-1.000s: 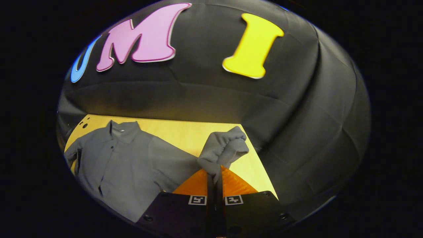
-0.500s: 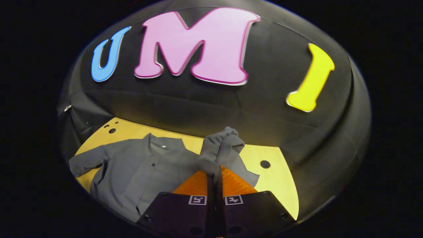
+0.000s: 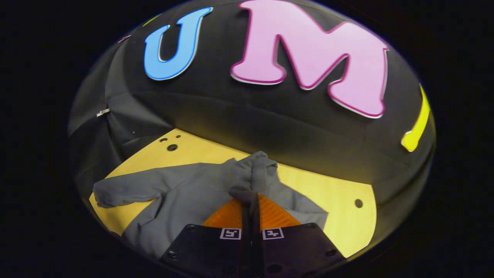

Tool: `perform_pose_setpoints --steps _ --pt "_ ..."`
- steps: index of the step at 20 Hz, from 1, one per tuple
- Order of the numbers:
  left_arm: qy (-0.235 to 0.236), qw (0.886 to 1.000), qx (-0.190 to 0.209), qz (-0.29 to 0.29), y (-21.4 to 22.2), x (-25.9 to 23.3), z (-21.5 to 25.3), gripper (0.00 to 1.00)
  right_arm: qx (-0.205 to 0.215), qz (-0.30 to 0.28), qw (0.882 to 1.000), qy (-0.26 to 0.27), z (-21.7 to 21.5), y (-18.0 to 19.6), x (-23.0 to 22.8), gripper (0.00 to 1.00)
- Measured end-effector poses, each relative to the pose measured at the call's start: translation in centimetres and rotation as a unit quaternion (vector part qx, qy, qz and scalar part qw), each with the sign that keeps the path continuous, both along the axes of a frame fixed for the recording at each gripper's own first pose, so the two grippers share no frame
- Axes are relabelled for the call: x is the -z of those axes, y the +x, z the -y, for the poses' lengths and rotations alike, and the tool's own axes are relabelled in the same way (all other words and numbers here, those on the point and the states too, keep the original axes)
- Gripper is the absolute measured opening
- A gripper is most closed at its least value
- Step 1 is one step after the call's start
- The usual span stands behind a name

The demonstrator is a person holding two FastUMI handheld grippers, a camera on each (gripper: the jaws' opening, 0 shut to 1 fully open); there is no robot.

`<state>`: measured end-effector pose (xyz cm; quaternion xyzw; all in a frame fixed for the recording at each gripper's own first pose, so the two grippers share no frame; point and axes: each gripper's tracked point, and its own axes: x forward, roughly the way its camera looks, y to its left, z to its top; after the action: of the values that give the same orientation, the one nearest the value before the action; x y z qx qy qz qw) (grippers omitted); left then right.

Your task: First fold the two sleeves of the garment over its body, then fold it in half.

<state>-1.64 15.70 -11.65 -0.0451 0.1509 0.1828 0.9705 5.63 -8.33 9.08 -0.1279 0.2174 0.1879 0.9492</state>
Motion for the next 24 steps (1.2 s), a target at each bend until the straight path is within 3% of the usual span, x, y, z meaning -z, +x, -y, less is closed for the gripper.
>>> perform_pose_setpoints --steps 2,4,5,6,13,18,20,21,23,24 --pt "-0.005 1.000 -0.015 0.001 -0.2 0.4 -1.7 0.97 -0.019 -0.012 1.000 -0.003 -3.9 -0.2 2.1 0.00" --pt "-0.005 1.000 -0.031 -0.002 -0.5 0.7 -3.4 0.98 -0.042 -0.025 0.999 -0.007 -7.6 -0.5 4.3 0.05" --pt "-0.004 0.999 -0.039 -0.003 -0.8 0.9 -4.3 0.98 -0.053 -0.030 0.998 -0.008 -9.3 -0.7 5.2 0.00" --pt "-0.002 0.999 -0.048 -0.002 -1.2 0.8 -5.1 0.98 -0.061 -0.036 0.997 -0.013 -10.7 -0.9 6.2 0.05" --pt "0.062 0.992 -0.114 0.003 -3.6 0.7 -13.3 0.97 -0.095 -0.093 0.991 -0.034 -17.3 -2.8 12.6 0.16" --pt "0.050 0.989 -0.137 -0.010 -4.2 2.9 -16.6 0.98 -0.118 -0.113 0.986 -0.032 -19.5 -4.8 14.3 0.49" --pt "0.034 0.989 -0.140 -0.015 -4.0 3.8 -17.2 0.98 -0.119 -0.111 0.986 -0.025 -19.6 -5.5 13.9 0.65" --pt "0.019 0.990 -0.139 -0.015 -3.8 4.3 -17.3 0.98 -0.119 -0.109 0.987 -0.018 -19.5 -5.8 13.5 0.69" --pt "-0.018 0.990 -0.138 -0.018 -2.9 5.4 -17.5 0.98 -0.108 -0.112 0.988 -0.005 -18.7 -6.6 12.9 0.96" --pt "-0.036 0.990 -0.136 -0.023 -2.3 6.1 -17.6 0.98 -0.099 -0.113 0.989 0.001 -17.8 -6.8 12.4 1.00"
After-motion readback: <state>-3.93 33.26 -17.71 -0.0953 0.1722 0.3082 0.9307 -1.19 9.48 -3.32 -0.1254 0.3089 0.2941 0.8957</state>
